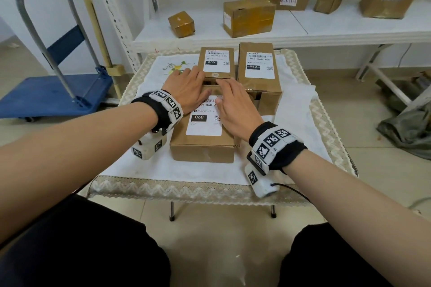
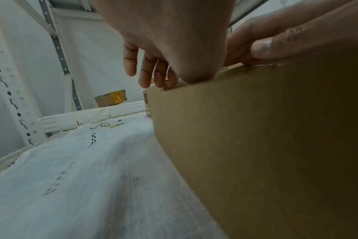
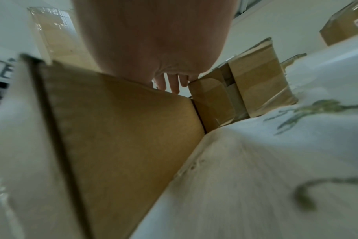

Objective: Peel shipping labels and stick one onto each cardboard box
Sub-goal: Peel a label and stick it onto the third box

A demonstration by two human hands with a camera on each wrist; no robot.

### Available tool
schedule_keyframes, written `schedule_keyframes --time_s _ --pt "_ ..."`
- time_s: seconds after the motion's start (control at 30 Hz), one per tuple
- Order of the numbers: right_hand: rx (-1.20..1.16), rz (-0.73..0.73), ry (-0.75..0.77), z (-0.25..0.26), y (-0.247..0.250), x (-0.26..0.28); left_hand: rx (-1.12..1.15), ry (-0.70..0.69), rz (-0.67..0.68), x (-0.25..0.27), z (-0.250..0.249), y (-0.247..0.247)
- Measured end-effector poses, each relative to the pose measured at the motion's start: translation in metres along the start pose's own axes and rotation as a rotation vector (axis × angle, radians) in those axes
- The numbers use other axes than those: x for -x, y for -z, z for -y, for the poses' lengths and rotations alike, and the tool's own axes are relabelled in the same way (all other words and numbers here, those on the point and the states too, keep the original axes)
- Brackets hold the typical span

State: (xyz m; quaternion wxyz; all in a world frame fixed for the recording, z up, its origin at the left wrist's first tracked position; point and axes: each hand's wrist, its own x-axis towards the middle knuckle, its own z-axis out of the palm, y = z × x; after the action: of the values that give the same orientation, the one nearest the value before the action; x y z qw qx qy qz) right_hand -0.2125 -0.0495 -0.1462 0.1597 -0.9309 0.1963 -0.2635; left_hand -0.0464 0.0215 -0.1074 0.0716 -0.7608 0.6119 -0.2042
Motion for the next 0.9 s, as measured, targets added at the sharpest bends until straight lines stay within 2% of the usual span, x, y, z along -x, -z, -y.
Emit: schedule_keyframes --time_s 0.27,0.57,0.73,0.9 --pt "0.033 0.014 0.016 0.0 0.005 -0.003 0.036 0.054 0.006 -0.002 0.002 -0.003" --pt "-0.047 0.026 -0.028 0.006 0.015 -0.009 0.234 0.2 0.055 0.005 0.005 -0.002" --pt "-0.093 0.079 -0.089 0.007 0.019 -0.011 0.429 0.287 0.136 0.011 0.017 0.005" --pt "-0.179 0.114 -0.161 0.01 0.03 -0.008 0.724 0.35 0.12 0.022 0.026 0.011"
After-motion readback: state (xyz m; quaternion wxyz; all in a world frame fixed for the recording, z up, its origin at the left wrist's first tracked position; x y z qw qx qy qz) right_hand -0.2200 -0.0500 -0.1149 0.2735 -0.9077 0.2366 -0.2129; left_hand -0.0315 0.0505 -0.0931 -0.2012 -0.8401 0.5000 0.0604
